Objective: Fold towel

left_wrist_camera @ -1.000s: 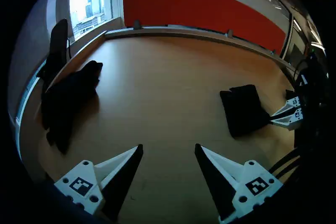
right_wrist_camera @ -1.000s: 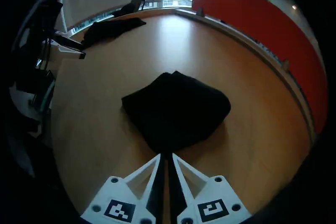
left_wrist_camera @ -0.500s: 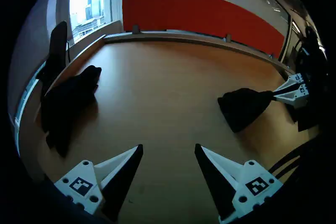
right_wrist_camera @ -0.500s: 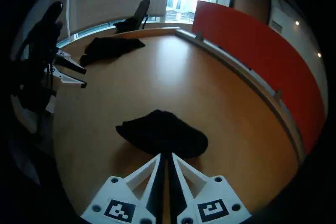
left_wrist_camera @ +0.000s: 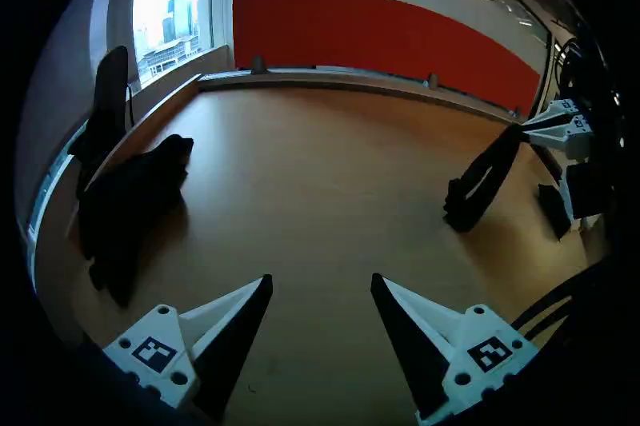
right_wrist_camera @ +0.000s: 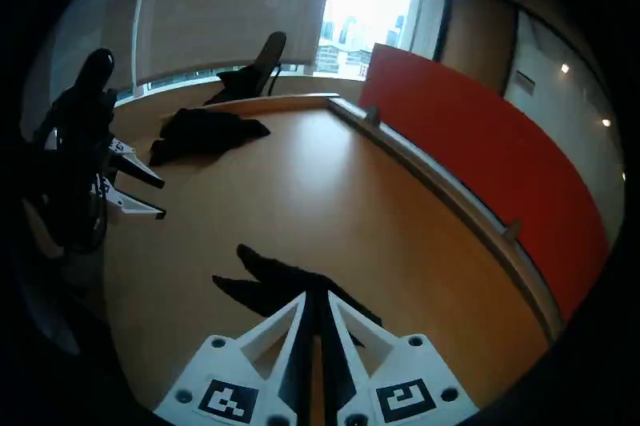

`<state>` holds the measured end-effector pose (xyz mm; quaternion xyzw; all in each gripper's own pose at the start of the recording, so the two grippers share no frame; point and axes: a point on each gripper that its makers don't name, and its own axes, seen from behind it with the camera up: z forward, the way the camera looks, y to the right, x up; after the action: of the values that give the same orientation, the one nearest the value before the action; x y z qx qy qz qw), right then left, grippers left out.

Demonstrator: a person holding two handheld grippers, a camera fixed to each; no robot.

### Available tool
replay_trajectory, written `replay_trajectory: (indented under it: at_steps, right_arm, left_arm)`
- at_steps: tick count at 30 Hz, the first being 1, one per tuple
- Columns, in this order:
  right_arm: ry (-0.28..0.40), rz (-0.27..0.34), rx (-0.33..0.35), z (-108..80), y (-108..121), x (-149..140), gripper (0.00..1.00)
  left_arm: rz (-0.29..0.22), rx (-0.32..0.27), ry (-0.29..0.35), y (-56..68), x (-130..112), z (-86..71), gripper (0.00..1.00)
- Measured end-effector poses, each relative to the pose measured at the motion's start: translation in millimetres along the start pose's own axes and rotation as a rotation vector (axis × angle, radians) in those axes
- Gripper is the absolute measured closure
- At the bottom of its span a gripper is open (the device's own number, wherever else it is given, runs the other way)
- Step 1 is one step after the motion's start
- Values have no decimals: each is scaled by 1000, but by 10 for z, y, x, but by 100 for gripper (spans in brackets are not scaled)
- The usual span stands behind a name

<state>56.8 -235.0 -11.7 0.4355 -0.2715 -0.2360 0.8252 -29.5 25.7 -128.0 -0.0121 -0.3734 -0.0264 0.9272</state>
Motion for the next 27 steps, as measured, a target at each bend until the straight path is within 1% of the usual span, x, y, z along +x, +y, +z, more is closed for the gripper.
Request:
replay_trajectory:
  at_steps: [8, 14, 20, 27]
  right_arm:
    - [-15, 0, -27, -119, 140, -40, 96]
    - [-21, 36, -48, -254, 291, -120, 96]
    - [-33, 71, -80, -441, 519, -260, 96]
    - [-57, 108, -119, -687, 851, -484, 96]
  left_arm:
    - [6, -9, 7, 19, 27, 7, 9]
    - [14, -19, 9, 49, 41, 10, 9]
    - [27, -24, 10, 65, 68, 8, 9]
    - [36, -27, 15, 79, 113, 7, 9]
